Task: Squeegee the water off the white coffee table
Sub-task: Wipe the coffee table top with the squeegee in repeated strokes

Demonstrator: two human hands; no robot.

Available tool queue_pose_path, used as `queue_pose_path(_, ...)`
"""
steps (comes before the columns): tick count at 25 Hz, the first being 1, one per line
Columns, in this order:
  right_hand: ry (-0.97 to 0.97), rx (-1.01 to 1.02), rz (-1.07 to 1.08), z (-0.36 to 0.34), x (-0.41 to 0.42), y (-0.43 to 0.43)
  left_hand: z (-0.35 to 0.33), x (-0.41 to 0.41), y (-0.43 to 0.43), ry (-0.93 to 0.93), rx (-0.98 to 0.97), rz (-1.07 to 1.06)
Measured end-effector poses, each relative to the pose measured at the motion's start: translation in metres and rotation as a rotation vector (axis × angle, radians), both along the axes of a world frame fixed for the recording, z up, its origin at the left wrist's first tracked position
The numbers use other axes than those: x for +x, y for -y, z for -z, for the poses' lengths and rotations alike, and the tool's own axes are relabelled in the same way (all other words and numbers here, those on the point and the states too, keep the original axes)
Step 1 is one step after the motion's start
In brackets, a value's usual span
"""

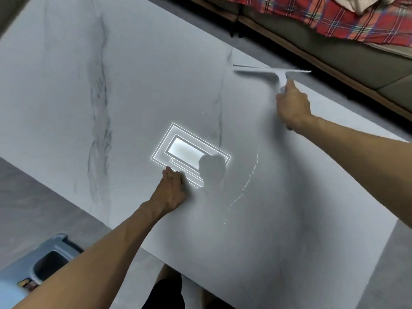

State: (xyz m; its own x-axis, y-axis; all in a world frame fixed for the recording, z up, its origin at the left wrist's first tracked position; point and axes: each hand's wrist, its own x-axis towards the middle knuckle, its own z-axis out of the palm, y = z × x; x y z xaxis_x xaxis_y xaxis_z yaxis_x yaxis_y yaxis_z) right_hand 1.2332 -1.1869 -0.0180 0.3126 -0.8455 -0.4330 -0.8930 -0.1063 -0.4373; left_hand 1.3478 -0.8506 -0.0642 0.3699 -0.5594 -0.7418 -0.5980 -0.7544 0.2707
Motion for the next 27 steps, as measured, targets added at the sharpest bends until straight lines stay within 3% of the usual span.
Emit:
queue_pose_path(4,-0.032,0.013,-0.025,0.016,0.074,-0.008,0.006,-0.001,-0.003,0.009,0.000,0.012)
queue_pose_path(8,-0.053,-0.071,-0.440,0.016,0.073,-0.053,0.005,0.000,-0.007,0.003,-0.016,-0.012)
queue_pose_path(12,-0.107,-0.123,-0.745,0.018,0.001,-0.085,0.004,-0.006,-0.007,0.013,-0.042,-0.017)
queue_pose_path(20,-0.324,0.024,-0.641,-0.034,-0.194,-0.075,0.007,-0.020,0.006,0.117,-0.055,-0.124)
queue_pose_path(27,-0.128,-0.126,-0.331,-0.030,-0.133,-0.008,0.015,-0.057,0.050,0.134,-0.220,0.012)
